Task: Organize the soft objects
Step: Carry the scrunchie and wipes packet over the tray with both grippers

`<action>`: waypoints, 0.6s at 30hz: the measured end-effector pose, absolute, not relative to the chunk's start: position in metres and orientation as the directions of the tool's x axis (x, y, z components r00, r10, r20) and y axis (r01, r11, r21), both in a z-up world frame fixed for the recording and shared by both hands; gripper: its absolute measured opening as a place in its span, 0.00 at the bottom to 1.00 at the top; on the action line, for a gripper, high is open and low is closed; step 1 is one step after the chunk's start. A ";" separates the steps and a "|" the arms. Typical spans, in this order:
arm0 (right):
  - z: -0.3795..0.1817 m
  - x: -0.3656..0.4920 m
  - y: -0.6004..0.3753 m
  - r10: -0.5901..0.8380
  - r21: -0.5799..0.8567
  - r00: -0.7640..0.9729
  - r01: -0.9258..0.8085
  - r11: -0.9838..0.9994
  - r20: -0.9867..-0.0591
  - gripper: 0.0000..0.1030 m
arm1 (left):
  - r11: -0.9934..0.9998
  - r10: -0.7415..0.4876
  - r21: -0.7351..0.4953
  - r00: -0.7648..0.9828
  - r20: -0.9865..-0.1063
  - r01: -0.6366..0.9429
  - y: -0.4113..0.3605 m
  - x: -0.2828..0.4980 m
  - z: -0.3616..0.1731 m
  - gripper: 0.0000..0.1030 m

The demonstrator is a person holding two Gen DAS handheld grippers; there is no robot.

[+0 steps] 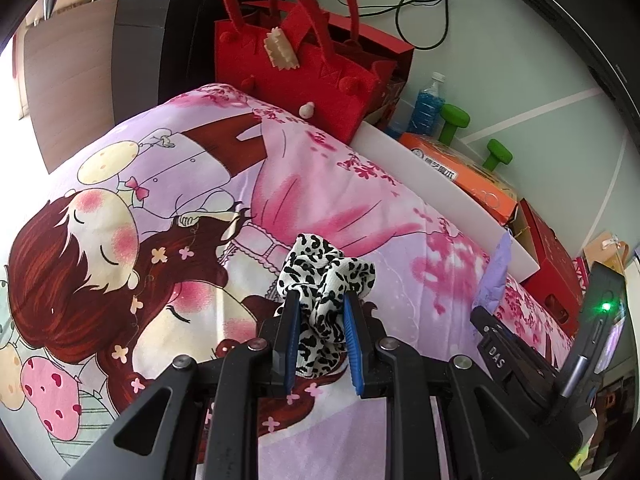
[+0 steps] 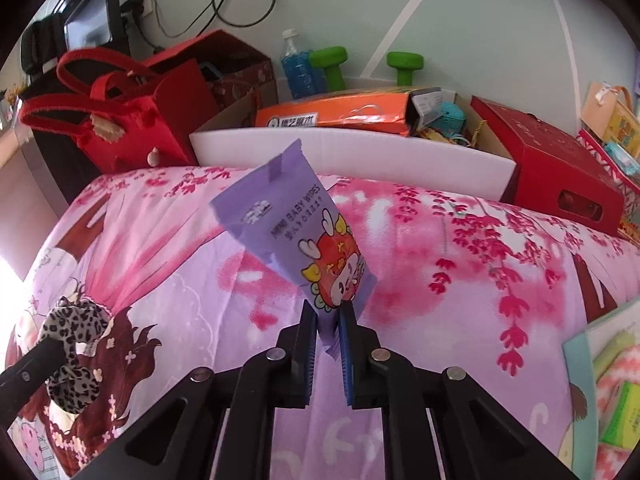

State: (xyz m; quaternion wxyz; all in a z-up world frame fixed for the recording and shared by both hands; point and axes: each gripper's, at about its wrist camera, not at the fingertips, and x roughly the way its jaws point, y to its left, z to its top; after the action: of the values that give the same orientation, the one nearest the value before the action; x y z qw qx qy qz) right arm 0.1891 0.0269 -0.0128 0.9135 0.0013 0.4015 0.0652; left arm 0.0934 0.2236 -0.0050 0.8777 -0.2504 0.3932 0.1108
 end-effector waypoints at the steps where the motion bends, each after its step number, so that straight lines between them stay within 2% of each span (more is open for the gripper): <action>1: -0.011 0.187 0.025 0.119 0.056 0.673 -0.115 0.992 -0.729 0.09 | 0.851 -0.002 -0.351 0.667 -0.745 -0.390 0.222 0.093 -0.004 0.21; 18: 0.035 0.119 -0.053 0.079 0.125 0.751 0.005 0.992 -0.655 0.09 | 0.915 -0.047 -0.310 0.694 -0.719 -0.259 0.154 0.081 0.028 0.21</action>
State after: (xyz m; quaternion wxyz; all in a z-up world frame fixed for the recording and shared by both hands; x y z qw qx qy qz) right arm 0.1185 -0.0530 0.0351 0.9339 0.0596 0.3520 0.0199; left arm 0.0815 0.1545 0.0276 0.8988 -0.1976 0.3868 0.0588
